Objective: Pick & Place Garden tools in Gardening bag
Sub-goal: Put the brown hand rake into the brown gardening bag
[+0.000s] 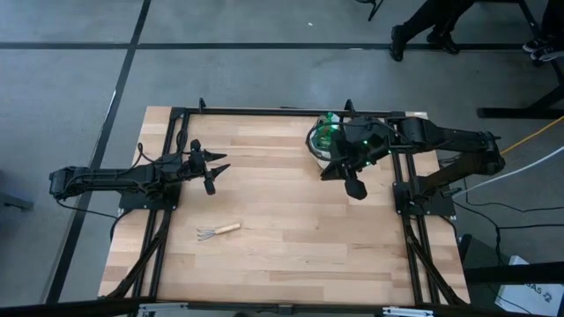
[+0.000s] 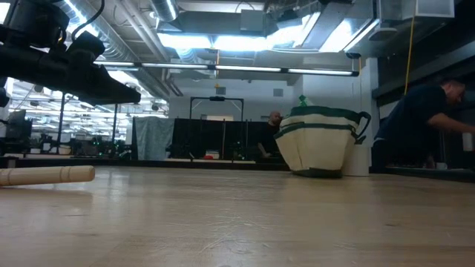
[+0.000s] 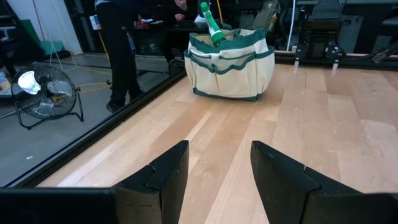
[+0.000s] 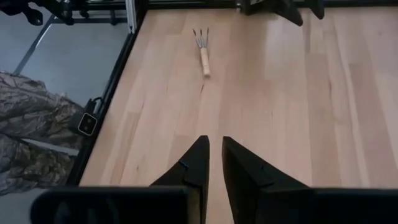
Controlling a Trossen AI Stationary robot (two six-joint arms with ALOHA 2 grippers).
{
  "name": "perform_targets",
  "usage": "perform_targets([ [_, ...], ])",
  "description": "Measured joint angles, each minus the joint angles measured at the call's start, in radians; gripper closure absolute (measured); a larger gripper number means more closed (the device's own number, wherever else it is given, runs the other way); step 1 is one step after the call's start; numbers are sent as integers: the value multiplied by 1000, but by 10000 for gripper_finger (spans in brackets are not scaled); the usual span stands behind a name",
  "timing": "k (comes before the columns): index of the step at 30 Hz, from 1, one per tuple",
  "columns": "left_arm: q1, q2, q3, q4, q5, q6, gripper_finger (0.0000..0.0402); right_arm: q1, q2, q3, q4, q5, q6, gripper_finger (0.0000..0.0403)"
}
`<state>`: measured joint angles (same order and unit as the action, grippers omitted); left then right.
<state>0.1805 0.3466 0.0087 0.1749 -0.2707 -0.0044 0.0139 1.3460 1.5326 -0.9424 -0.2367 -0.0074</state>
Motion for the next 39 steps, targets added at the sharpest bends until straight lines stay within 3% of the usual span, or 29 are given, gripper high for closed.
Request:
perform_targets([
  [22,7,0,0,0,-41,-8,233,0,0,0,70,5,42,355],
  [26,7,0,0,1,-40,-137,233,0,0,0,-24,8,28,355],
  [31,6,0,0,75,0,-462,233,12,-1,0,-47,-23,22,355],
  [35,7,0,0,103,1,-482,233,57,-23,-7,-18,-34,25,355],
  [39,7,0,0,116,3,-447,233,119,-80,-96,135,-34,36,355],
])
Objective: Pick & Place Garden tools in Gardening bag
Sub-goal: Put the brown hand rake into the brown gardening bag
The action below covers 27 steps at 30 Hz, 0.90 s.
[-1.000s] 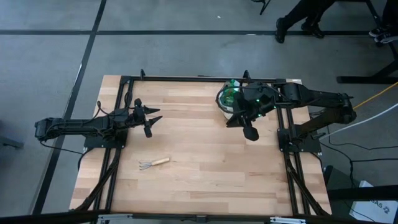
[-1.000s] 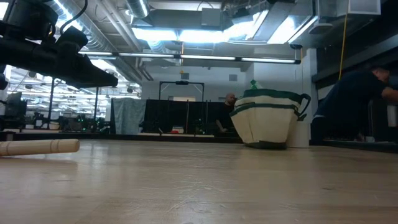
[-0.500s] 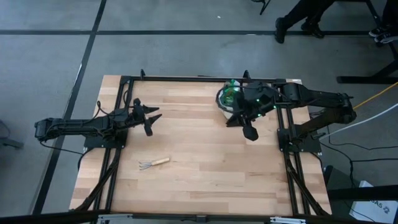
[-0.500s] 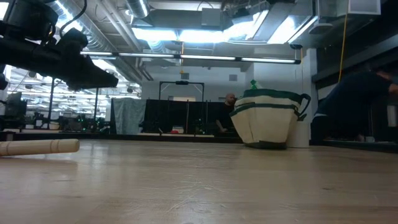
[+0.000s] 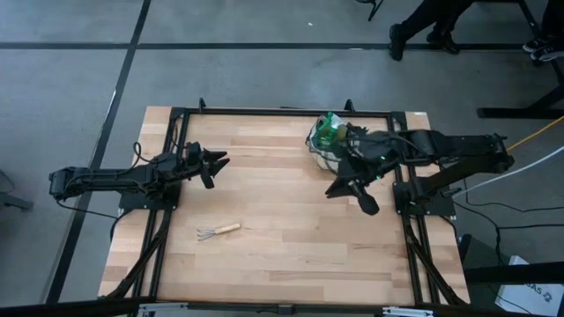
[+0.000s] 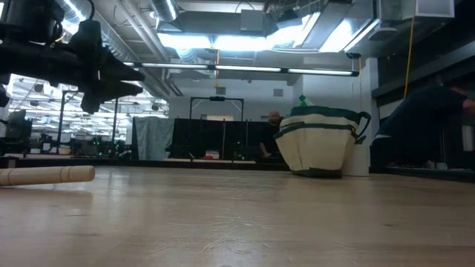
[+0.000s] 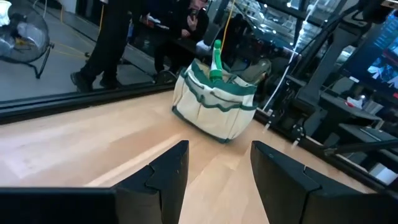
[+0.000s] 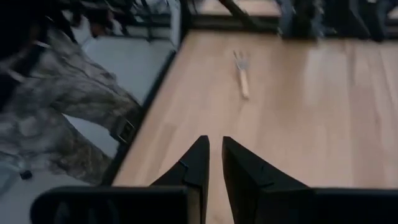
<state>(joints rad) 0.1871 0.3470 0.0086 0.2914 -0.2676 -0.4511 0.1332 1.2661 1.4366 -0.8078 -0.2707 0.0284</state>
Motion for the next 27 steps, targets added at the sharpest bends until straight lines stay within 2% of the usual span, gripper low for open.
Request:
perform_targets([
  [6,0,0,6,-5,37,-4,233,57,-140,-267,343,5,92,355],
  [10,0,12,42,-3,69,21,233,69,-234,-475,584,8,125,355],
  [13,0,38,88,-20,68,70,233,72,-293,-610,698,24,168,355],
  [18,0,116,193,-101,53,128,233,78,-387,-800,812,108,177,355],
  [23,-7,226,299,-143,56,135,233,77,-466,-942,835,272,135,355],
  [27,-25,314,372,-142,60,107,233,77,-516,-1031,904,296,138,355],
])
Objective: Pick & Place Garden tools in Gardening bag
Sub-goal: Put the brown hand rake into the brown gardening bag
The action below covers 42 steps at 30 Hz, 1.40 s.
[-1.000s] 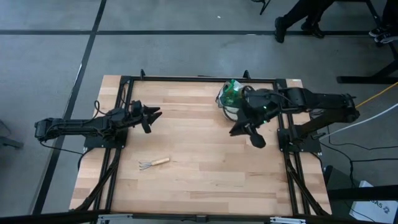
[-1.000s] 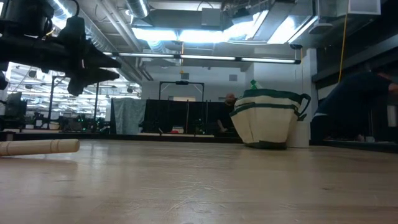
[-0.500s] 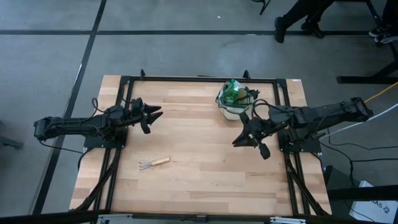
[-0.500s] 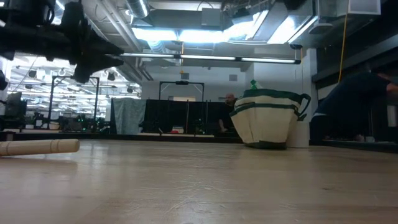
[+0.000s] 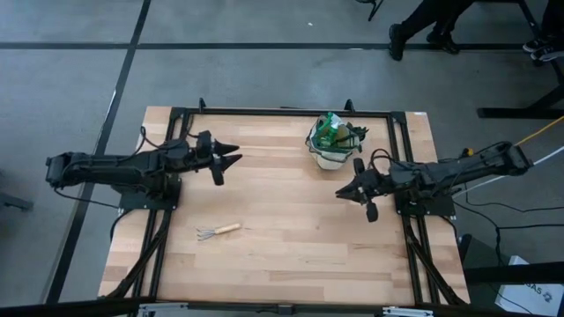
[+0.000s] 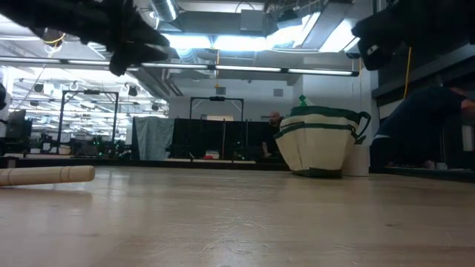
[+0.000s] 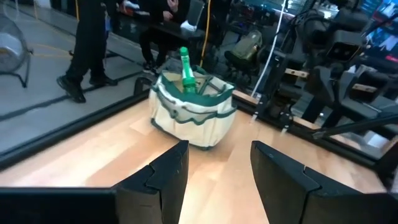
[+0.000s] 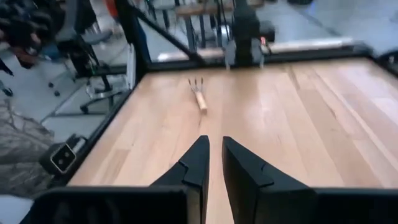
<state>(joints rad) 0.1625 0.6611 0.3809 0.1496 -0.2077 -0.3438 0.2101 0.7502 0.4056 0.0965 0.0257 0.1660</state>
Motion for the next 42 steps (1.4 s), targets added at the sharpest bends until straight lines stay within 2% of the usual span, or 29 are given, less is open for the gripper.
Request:
perform_targets([
  [9,-38,197,107,2,3,-36,233,-1,-180,-251,284,0,-24,355],
  [14,-45,268,155,2,21,-65,233,-1,-309,-334,341,0,-44,355],
  [20,-44,312,233,2,29,-140,233,-1,-449,-361,271,0,-95,355],
  [25,-44,349,294,-1,91,-133,233,-2,-557,-368,142,0,-101,355],
  [35,-44,411,307,-5,135,-168,233,-79,-737,-368,-44,-1,-114,355],
  [42,-41,415,307,-48,237,-194,233,-120,-751,-368,-91,-4,-115,355],
])
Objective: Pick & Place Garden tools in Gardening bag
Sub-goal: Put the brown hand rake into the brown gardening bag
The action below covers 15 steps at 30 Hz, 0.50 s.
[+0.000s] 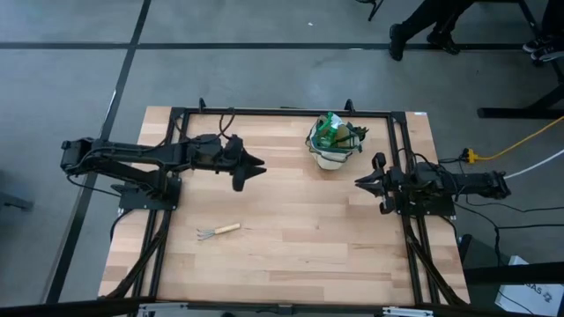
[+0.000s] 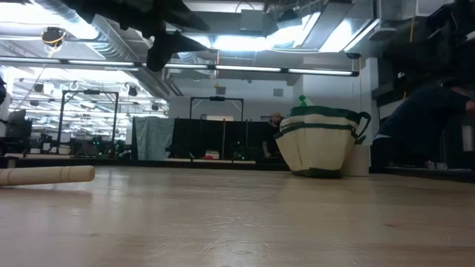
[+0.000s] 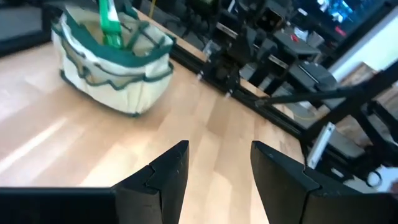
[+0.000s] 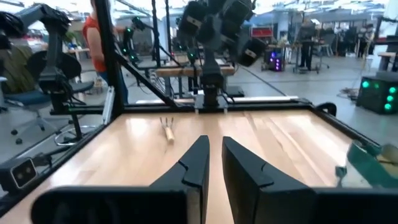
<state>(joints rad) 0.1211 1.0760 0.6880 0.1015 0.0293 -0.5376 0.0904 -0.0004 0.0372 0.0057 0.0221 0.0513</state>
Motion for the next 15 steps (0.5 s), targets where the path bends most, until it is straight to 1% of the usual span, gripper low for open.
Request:
perform_targets([
  [8,-2,-1,0,-31,59,50,233,-7,0,0,-28,-11,-17,355],
  [11,-2,-1,0,-77,85,51,233,-7,0,0,-40,-45,-24,355],
  [15,-11,-1,0,-181,162,39,233,-7,8,0,-64,-49,-26,355],
])
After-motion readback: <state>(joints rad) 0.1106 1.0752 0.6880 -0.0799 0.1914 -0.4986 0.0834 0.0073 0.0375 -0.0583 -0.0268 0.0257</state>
